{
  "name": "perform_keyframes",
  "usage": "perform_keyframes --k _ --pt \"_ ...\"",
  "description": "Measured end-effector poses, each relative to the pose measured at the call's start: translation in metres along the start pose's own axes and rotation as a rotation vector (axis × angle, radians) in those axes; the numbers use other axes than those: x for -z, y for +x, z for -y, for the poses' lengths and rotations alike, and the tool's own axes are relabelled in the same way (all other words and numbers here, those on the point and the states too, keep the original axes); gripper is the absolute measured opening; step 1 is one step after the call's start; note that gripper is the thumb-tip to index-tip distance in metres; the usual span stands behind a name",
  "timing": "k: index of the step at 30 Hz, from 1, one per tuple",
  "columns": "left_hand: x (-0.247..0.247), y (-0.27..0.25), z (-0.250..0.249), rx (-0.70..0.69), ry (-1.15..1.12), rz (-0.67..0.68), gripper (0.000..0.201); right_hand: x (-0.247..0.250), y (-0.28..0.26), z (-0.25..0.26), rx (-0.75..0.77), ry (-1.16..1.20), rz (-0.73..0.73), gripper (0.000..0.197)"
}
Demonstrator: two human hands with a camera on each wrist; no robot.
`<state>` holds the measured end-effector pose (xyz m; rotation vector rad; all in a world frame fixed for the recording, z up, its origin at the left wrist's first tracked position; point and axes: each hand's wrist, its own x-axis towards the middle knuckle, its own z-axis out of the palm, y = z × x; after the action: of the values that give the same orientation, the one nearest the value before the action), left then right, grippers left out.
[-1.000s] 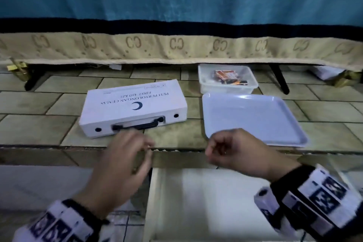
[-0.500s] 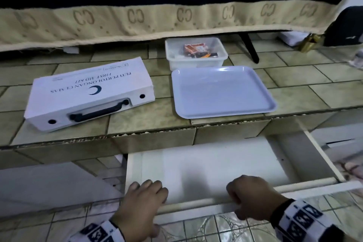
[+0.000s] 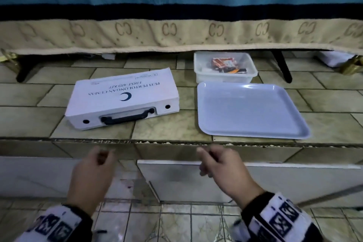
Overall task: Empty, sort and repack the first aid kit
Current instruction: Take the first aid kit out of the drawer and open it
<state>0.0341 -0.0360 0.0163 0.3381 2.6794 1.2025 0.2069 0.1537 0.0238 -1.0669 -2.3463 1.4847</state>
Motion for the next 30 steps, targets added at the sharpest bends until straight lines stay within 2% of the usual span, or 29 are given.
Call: perform_keyframes --k 2,4,6,9,15,22,27,30 --pt "0.018 0.025 -0.002 0.170 -0.367 -0.083 0.019 -0.005 0.022 0.033 -0.076 0.473 0.018 0.023" --pt "0.030 0.045 -0.009 0.303 -0.698 -0.077 0.022 -0.010 0.044 0.064 -0.188 0.762 0.076 0.019" --pt "0.038 0.061 -0.020 0.385 -0.886 -0.027 0.019 -0.018 0.066 0.085 -0.327 0.908 0.159 0.025" --pt "0.045 0.081 -0.031 0.449 -0.995 0.032 0.023 -0.030 0.096 0.101 -0.447 1.001 0.233 0.029" --pt "0.041 0.124 -0.034 0.481 -0.985 0.084 0.021 -0.045 0.136 0.111 -0.528 1.001 0.048 0.029" --pt "0.041 0.157 -0.050 0.467 -1.081 0.178 0.017 -0.035 0.148 0.121 -0.492 0.977 -0.121 0.029" --pt "0.063 0.175 -0.063 0.434 -1.022 0.279 0.020 -0.008 0.143 0.144 -0.317 0.818 -0.302 0.032" --pt "0.074 0.193 -0.083 0.233 -0.950 0.255 0.016 0.007 0.155 0.157 -0.142 0.740 -0.391 0.025"
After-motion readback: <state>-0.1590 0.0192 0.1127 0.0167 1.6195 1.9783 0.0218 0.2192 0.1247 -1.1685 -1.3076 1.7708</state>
